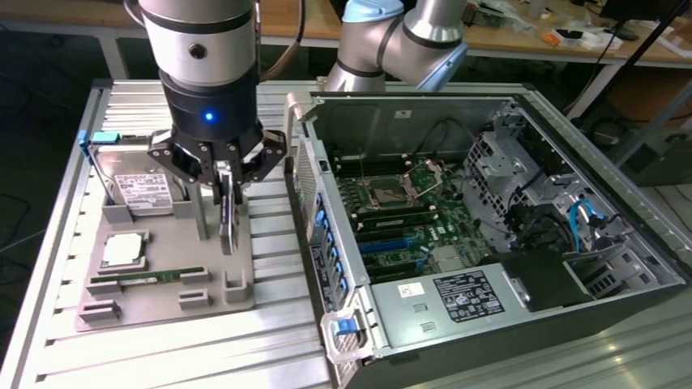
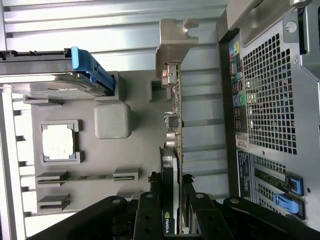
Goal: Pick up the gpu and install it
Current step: 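Pick up the gpu and move the gpu toward the slot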
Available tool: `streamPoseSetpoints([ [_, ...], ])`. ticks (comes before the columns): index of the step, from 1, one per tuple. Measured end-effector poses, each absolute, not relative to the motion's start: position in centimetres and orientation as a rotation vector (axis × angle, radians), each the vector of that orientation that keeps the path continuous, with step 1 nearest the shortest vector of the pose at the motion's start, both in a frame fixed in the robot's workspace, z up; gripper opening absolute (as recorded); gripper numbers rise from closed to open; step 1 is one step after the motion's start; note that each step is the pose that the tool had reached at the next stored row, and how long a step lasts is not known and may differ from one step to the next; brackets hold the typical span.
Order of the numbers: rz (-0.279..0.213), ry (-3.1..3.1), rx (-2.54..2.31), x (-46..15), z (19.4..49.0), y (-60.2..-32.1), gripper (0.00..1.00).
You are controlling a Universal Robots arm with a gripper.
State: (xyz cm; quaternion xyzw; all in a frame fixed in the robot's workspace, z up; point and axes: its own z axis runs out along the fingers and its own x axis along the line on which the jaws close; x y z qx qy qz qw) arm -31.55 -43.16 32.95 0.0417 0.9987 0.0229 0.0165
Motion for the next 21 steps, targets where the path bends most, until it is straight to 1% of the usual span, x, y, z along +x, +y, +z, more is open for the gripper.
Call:
streamPoseSetpoints([
  [12, 0.071, 3.105, 0.130, -31.5, 34.4, -43.2, 0.27],
  [21, 0.071, 3.106, 0.130, -31.5, 36.7, -43.2, 0.27],
])
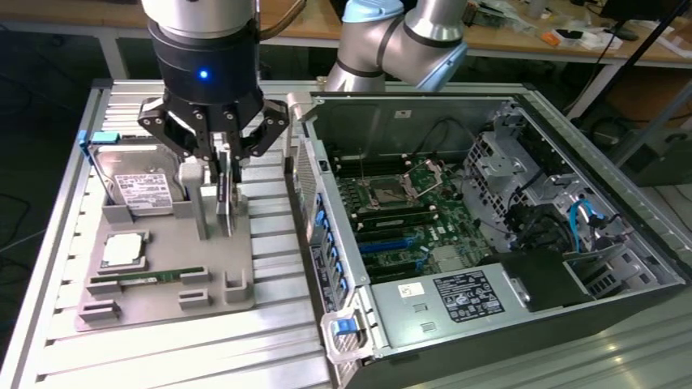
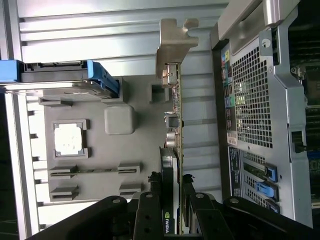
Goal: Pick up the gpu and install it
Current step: 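Pick up the gpu and move the gpu toward the slot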
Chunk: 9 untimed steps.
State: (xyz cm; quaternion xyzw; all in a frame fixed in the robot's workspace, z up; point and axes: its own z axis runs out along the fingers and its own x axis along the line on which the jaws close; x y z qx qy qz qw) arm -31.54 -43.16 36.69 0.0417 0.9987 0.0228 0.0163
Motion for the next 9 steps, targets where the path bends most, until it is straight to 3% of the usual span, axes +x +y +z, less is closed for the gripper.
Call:
streamPoseSetpoints([
  [9, 0.071, 3.106, 0.129, -31.54, 37.55, -43.16, 0.27],
])
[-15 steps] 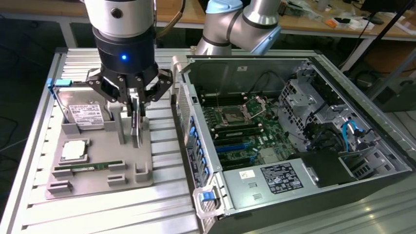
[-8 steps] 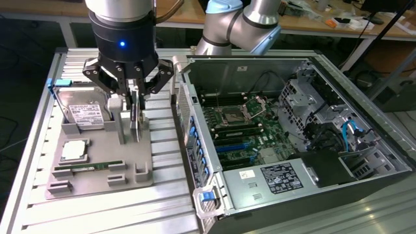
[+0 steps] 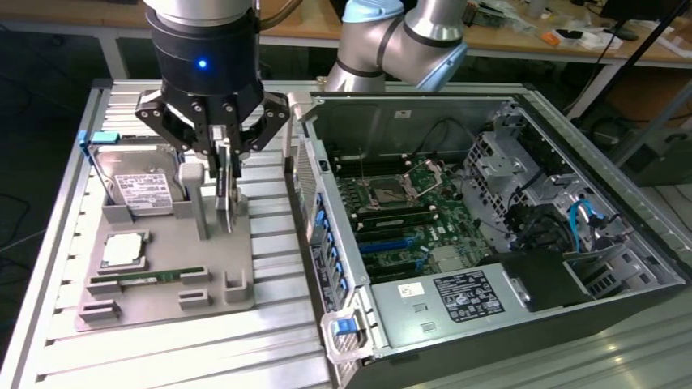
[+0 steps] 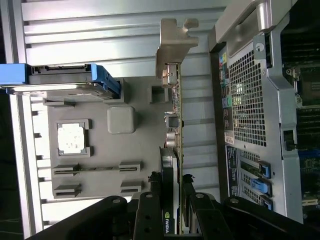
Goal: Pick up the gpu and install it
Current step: 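Pick up the gpu and move the gpu toward the slot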
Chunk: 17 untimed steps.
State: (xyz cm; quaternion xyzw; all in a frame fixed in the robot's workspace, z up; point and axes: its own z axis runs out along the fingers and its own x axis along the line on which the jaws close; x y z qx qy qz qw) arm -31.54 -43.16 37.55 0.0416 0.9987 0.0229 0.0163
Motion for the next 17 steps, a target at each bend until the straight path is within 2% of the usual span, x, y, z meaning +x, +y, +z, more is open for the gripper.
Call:
streamPoseSetpoints([
  [17, 0.070, 3.106, 0.129, -31.53, 38.46, -43.15, 0.27],
])
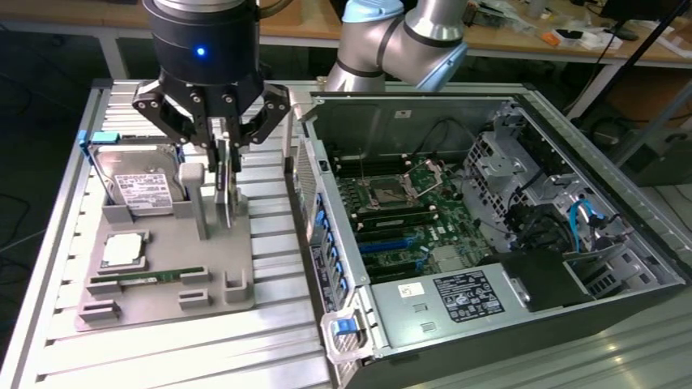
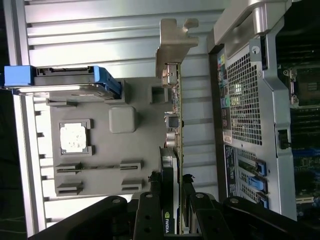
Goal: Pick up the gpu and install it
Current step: 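Pick up the gpu and move the gpu toward the slot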
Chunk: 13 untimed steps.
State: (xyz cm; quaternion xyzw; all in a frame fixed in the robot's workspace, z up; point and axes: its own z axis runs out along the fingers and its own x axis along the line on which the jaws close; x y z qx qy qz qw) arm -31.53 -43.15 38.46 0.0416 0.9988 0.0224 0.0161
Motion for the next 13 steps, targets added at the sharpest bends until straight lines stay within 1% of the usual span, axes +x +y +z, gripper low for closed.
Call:
streamPoseSetpoints([
  [13, 0.066, 3.108, 0.117, -31.3, 41.1, -43.1, 0.27],
])
